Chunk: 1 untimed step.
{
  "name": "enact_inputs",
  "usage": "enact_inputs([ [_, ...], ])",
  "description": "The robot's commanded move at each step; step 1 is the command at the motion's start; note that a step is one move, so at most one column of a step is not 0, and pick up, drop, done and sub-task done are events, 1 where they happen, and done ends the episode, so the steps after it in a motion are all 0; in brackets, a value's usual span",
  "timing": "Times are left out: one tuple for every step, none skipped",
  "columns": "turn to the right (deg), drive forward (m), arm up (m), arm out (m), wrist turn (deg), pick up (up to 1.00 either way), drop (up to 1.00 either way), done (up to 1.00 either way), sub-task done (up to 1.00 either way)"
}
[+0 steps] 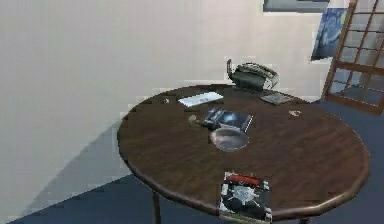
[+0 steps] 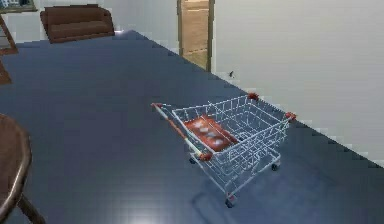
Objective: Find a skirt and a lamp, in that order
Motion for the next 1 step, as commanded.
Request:
enact_inputs([
  [0.0, 0.00, 0.00, 0.00, 0.0, 0.00, 0.00, 1.00, 0.00],
])
